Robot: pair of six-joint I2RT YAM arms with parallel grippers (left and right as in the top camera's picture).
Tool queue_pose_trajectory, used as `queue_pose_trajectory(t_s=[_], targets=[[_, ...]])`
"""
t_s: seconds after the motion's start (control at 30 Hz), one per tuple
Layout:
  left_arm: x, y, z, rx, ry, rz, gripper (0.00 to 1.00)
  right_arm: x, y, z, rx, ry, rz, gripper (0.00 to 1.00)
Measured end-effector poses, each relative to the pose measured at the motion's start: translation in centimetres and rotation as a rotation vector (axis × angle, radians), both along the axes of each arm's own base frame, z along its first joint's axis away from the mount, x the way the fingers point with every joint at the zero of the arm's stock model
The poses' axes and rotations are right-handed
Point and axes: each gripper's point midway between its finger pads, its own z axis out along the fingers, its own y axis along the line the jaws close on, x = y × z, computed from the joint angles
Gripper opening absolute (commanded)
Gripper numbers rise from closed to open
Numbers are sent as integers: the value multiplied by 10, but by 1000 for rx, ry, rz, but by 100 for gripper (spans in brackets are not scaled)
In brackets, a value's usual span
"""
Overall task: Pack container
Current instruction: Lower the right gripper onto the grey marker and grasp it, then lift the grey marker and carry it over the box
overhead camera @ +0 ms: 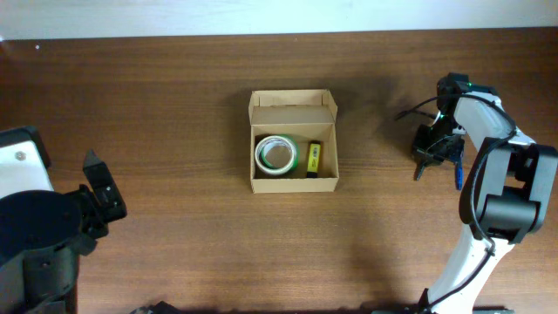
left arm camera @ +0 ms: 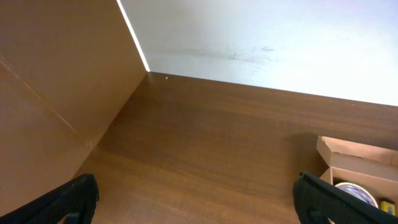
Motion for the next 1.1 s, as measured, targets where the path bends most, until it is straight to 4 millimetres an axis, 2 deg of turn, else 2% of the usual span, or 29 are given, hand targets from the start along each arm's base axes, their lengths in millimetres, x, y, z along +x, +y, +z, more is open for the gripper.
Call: queue_pose_trajectory(t_s=[0.2, 0.3, 0.37, 0.43, 0.57, 0.6, 0.67, 0.73, 0.8, 0.87, 0.97, 1.07, 1.1], targets=[[0, 0, 0, 0, 0, 0, 99, 0, 0, 2, 1, 2, 3, 4], [0, 0, 0, 0, 0, 0, 99, 11, -2, 17, -5, -31, 9, 4], [0, 0, 0, 0, 0, 0, 99, 26, -2, 38, -16, -87, 17, 4], [0, 0, 0, 0, 0, 0, 99, 44, -2, 71, -31, -170, 29, 4], [0, 0, 0, 0, 0, 0, 99, 77, 17, 161, -61, -389, 109, 4], [0, 0, 0, 0, 0, 0, 99, 83, 31, 192, -60, -460, 162, 4], [0, 0, 0, 0, 0, 0, 99, 89, 51, 222, -49, -537, 232, 4], [0, 0, 0, 0, 0, 0, 99, 94, 86, 255, -18, -630, 352, 4], [0, 0, 0, 0, 0, 0, 99, 95, 126, 278, 35, -704, 498, 4], [0, 0, 0, 0, 0, 0, 99, 92, 163, 287, 98, -749, 643, 4], [0, 0, 0, 0, 0, 0, 99, 78, 217, 290, 210, -776, 853, 4], [0, 0, 0, 0, 0, 0, 99, 55, 263, 291, 323, -784, 1054, 4], [0, 0, 0, 0, 0, 0, 99, 49, 272, 291, 348, -782, 1099, 4]])
